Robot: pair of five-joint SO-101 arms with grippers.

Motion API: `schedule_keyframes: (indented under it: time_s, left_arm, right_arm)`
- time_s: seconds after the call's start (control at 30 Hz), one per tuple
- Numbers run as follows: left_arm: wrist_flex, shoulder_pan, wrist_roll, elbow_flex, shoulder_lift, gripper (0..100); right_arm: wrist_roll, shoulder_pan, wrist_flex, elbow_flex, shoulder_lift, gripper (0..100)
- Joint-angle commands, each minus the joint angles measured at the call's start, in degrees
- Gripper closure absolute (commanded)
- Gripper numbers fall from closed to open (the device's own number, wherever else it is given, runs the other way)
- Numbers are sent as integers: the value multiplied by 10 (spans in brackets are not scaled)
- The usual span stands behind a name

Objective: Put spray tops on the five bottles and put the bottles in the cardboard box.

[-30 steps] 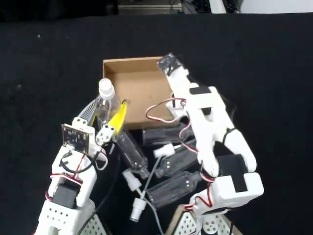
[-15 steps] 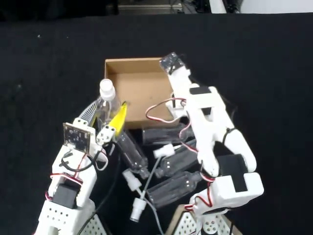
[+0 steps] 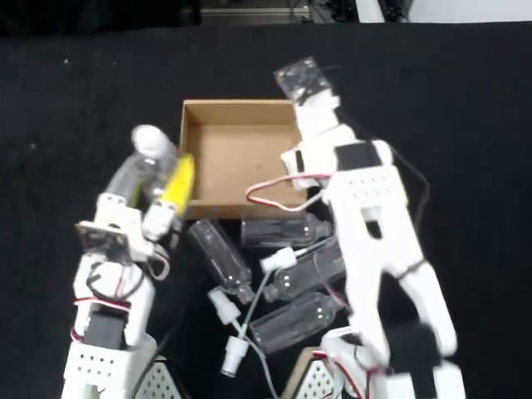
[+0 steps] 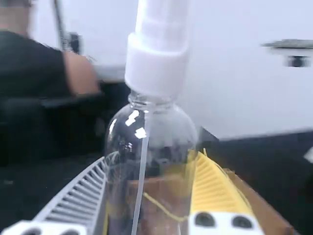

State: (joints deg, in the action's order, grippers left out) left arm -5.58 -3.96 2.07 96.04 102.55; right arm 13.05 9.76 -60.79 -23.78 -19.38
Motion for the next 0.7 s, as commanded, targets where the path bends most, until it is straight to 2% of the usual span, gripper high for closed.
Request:
schedule_keyframes:
  time_s: [0.0, 0.17, 0.3, 0.53, 0.67]
  left_arm:
    - [120, 90, -1, 18, -81, 970]
    - [280, 101, -1, 17, -241, 970]
    - [394, 135, -1, -17, -406, 970]
    - [471, 255, -1, -153, -712, 970]
    - [583, 338, 1, -175, -836, 970]
  right_arm:
    - [-37, -12, 10, -33, -102, 843]
    - [-85, -2, 164, -216, -196, 843]
    - [-103, -1, 267, -330, -252, 843]
    - [-105, -12, 352, -421, -260, 843]
    - [-105, -11, 360, -432, -260, 843]
